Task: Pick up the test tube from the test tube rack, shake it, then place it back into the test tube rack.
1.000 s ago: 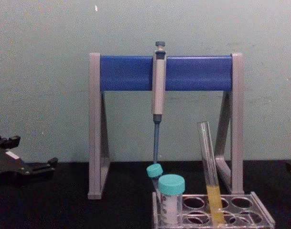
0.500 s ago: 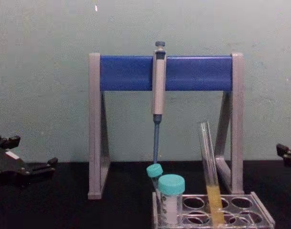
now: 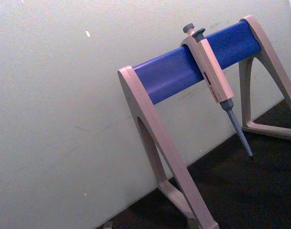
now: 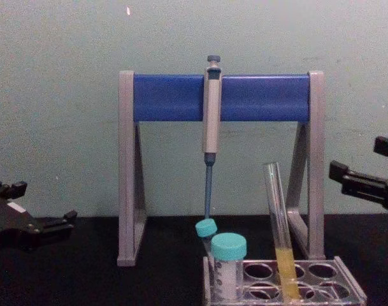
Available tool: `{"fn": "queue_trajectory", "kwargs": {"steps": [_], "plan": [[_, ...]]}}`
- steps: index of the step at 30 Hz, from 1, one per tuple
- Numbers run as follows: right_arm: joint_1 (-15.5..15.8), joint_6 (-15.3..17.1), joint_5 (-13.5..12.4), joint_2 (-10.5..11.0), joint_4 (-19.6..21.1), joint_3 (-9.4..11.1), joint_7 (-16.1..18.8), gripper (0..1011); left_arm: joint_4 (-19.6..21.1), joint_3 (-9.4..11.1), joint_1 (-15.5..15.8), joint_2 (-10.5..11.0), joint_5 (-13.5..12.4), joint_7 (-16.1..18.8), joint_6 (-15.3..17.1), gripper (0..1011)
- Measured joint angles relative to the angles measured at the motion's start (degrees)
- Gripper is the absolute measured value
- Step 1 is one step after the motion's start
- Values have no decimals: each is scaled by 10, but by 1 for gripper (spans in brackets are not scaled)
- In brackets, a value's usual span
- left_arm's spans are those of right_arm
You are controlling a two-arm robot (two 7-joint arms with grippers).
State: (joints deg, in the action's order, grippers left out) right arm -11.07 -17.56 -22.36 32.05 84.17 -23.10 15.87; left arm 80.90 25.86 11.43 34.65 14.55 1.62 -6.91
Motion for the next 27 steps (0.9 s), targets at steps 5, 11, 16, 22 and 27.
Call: {"fn": "queue_trajectory", "kwargs": {"steps": [5, 11, 16, 22, 27], "plan": [[-5, 4, -24, -10, -1, -2, 39, 1000, 0, 0, 0, 0, 0, 0, 0, 1001], [-18, 30, -50, -22, -13, -10, 84, 1000, 0, 0, 0, 0, 0, 0, 0, 1001], [-34, 65, -64, -32, -28, -19, 118, 1000, 0, 0, 0, 0, 0, 0, 0, 1001], [-50, 93, -60, -44, -41, -28, 135, 1000, 0, 0, 0, 0, 0, 0, 0, 1001], [-61, 107, -51, -53, -48, -32, 140, 1000, 0, 0, 0, 0, 0, 0, 0, 1001]]}}
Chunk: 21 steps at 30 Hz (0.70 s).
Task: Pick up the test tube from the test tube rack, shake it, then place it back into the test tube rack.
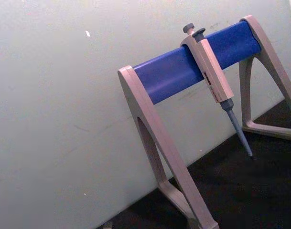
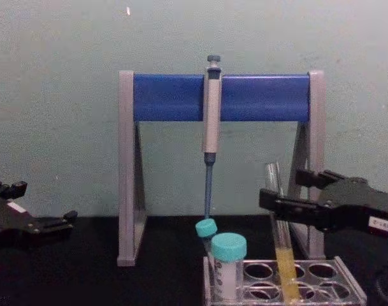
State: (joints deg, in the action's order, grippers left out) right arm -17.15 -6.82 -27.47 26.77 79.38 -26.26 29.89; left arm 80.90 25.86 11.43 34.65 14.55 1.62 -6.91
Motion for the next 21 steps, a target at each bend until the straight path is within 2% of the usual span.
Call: {"fn": "queue_trajectory", "kwargs": {"steps": [10, 21], "plan": [[-13, 38, 20, -16, -11, -1, -2, 1000, 0, 0, 0, 0, 0, 0, 0, 1001], [-12, 67, 25, -22, -9, 7, -4, 1000, 0, 0, 0, 0, 0, 0, 0, 1001]]}}
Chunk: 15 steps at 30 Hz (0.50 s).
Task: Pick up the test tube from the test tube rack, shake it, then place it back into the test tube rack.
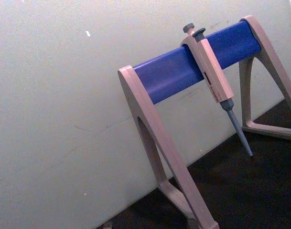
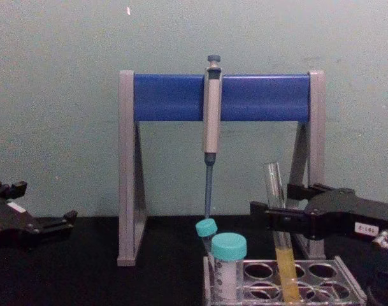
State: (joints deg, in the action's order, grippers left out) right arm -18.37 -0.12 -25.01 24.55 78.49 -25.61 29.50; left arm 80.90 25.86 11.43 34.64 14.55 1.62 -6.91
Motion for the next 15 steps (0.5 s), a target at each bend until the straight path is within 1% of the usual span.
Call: {"fn": "queue_trajectory", "kwargs": {"steps": [4, 15], "plan": [[2, 8, -2, 0, 2, 2, 1, 1000, 0, 0, 0, 0, 0, 0, 0, 1001], [4, 17, -2, 0, 5, 4, 0, 1000, 0, 0, 0, 0, 0, 0, 0, 1001]]}}
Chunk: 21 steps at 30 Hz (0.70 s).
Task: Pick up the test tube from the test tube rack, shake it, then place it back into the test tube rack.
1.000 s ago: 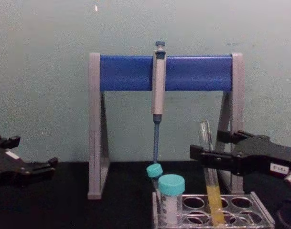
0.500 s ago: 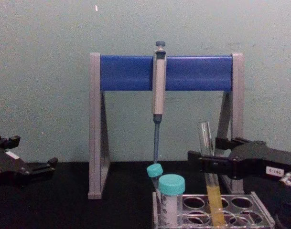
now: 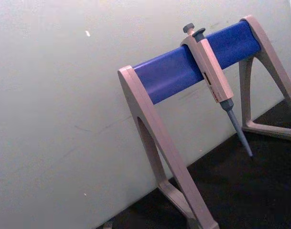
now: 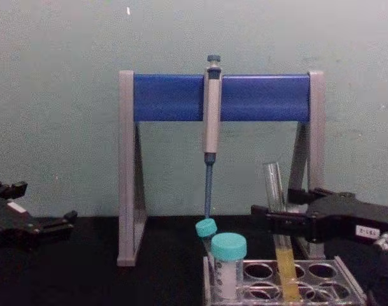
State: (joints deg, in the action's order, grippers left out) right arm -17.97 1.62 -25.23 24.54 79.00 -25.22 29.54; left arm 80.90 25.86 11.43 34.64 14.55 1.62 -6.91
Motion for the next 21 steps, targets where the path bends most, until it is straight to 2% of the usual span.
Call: {"fn": "queue_trajectory", "kwargs": {"steps": [21], "plan": [[1, 1, 1, 1, 2, 0, -1, 1000, 0, 0, 0, 0, 0, 0, 0, 1001]]}}
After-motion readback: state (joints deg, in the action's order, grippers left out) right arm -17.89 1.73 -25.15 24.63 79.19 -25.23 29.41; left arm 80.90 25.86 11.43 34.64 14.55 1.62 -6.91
